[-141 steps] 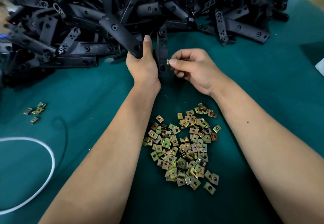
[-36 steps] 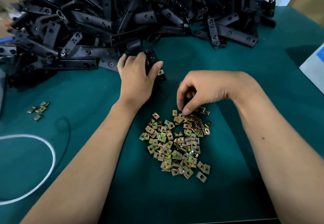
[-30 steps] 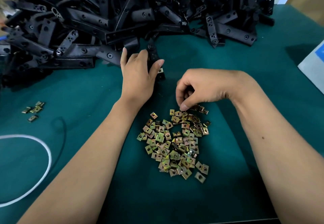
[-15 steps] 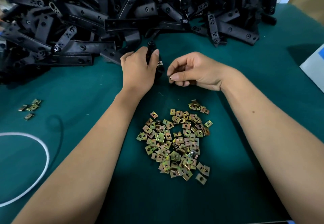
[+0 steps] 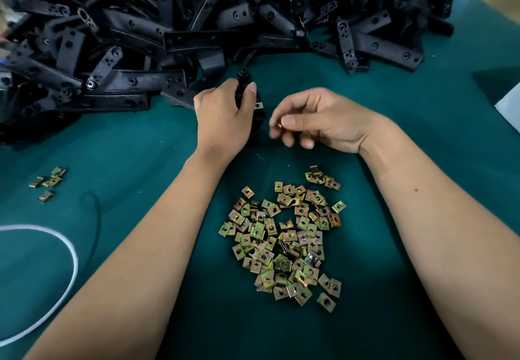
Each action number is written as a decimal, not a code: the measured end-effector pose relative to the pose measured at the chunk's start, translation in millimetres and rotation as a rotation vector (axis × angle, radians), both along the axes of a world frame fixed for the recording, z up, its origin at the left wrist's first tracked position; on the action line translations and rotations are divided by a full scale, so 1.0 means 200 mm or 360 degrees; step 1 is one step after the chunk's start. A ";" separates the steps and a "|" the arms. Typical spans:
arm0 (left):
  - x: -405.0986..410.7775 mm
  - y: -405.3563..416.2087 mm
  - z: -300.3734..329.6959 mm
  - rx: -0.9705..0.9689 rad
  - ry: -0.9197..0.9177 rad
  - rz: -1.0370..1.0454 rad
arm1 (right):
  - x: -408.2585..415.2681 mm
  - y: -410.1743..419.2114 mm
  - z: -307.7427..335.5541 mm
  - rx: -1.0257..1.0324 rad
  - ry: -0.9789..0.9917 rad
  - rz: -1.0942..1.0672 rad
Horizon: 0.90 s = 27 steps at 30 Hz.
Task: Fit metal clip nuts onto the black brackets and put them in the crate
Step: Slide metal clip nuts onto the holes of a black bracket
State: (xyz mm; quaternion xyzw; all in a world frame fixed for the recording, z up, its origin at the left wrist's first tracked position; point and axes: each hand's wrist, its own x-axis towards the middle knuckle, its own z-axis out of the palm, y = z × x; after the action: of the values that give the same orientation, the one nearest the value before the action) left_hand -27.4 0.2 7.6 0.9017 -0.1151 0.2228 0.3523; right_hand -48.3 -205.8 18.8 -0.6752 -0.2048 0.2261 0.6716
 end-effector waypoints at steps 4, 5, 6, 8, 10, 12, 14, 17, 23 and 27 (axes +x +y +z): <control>0.00 0.00 -0.01 0.0000 -0.0040 -0.0016 | -0.01 0.01 0.00 -0.0015 -0.0043 -0.0035; 0.00 0.00 -0.01 -0.0006 -0.0042 -0.0022 | -0.01 0.01 0.00 -0.0005 -0.0027 -0.0050; 0.00 0.00 -0.01 -0.0013 -0.0040 -0.0027 | -0.02 0.02 0.00 -0.0003 -0.0013 -0.0059; 0.00 0.00 0.00 -0.0015 -0.0025 -0.0026 | -0.02 0.02 0.01 -0.0018 -0.0003 -0.0070; 0.00 0.00 0.00 -0.0015 -0.0012 -0.0030 | -0.02 0.03 0.01 -0.0028 -0.0004 -0.0087; -0.01 0.00 0.01 -0.0010 0.0002 -0.0042 | -0.02 0.03 0.01 -0.0017 -0.0005 -0.0124; -0.02 0.00 0.01 0.0009 0.0001 -0.0046 | -0.02 0.04 0.00 0.0022 0.0009 -0.0204; -0.02 0.00 0.01 -0.0007 -0.0029 -0.0032 | -0.01 0.04 -0.01 0.0052 -0.0014 -0.0362; -0.03 0.00 0.02 -0.0161 0.0030 -0.0027 | -0.01 0.05 -0.03 -0.0065 -0.0144 -0.0349; -0.03 0.01 0.02 -0.0183 0.0105 -0.0014 | -0.02 0.04 -0.01 -0.0061 -0.0077 -0.0243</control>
State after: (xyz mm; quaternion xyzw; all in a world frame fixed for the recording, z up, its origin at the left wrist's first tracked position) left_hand -33.0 1.3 11.6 0.8863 -0.0944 0.1978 0.4079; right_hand -53.2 -197.7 16.9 -0.7069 -0.1646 0.1617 0.6686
